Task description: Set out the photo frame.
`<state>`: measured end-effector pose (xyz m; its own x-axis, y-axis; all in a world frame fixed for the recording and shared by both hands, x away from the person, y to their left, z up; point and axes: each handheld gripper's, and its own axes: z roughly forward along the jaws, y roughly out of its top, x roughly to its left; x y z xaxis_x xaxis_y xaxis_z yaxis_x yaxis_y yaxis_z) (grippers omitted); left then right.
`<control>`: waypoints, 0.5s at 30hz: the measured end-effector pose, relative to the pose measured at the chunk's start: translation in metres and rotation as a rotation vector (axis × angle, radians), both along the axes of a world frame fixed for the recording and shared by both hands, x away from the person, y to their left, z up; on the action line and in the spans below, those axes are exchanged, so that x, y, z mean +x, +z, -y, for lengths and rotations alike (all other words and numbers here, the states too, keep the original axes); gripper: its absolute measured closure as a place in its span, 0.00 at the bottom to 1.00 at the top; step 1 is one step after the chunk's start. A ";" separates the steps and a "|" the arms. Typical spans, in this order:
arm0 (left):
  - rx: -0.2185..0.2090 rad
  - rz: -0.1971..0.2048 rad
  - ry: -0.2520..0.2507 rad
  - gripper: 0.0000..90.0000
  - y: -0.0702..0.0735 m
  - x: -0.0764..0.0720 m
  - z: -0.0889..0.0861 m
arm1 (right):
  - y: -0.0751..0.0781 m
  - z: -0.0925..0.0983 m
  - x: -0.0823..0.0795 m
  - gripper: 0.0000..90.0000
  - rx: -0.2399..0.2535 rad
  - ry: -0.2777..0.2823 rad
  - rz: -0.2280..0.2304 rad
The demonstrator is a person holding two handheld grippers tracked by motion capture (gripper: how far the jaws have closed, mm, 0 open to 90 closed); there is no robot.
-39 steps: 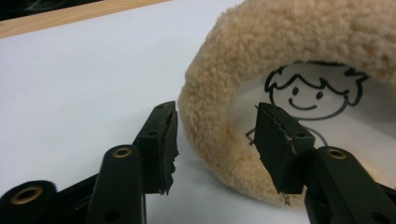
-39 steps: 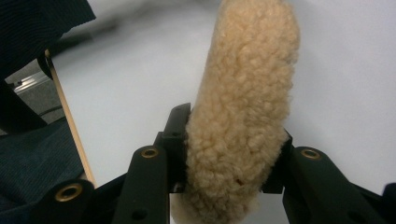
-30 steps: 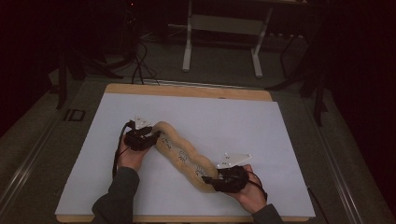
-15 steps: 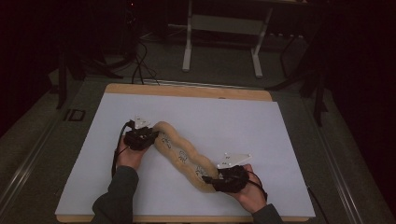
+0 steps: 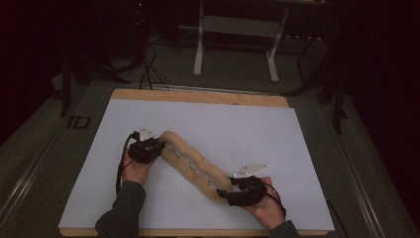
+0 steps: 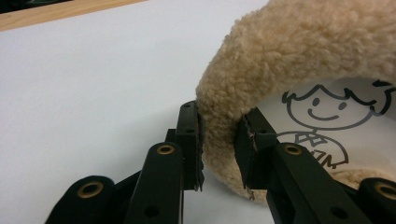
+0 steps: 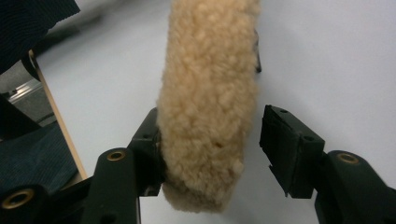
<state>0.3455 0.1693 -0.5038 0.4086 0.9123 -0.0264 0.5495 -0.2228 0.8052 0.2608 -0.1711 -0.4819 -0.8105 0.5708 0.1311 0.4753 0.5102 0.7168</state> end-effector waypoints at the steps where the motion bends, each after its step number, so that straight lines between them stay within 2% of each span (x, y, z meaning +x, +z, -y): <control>1: -0.001 -0.002 0.000 0.82 0.000 0.000 -0.001 | 0.000 0.000 0.000 0.48 -0.002 0.001 -0.008; 4: -0.004 -0.003 0.002 0.82 0.000 -0.001 -0.001 | -0.002 0.000 0.001 0.45 -0.014 0.000 -0.044; 8: -0.008 -0.001 0.002 0.82 -0.001 -0.001 -0.001 | -0.005 0.002 0.000 0.45 -0.021 0.003 -0.062; 12: -0.018 -0.007 0.005 0.82 -0.001 0.000 -0.002 | -0.009 0.004 0.000 0.44 -0.001 -0.004 -0.090; 15: -0.018 -0.009 0.007 0.82 -0.001 0.000 -0.002 | -0.011 0.004 -0.001 0.45 -0.006 -0.005 -0.100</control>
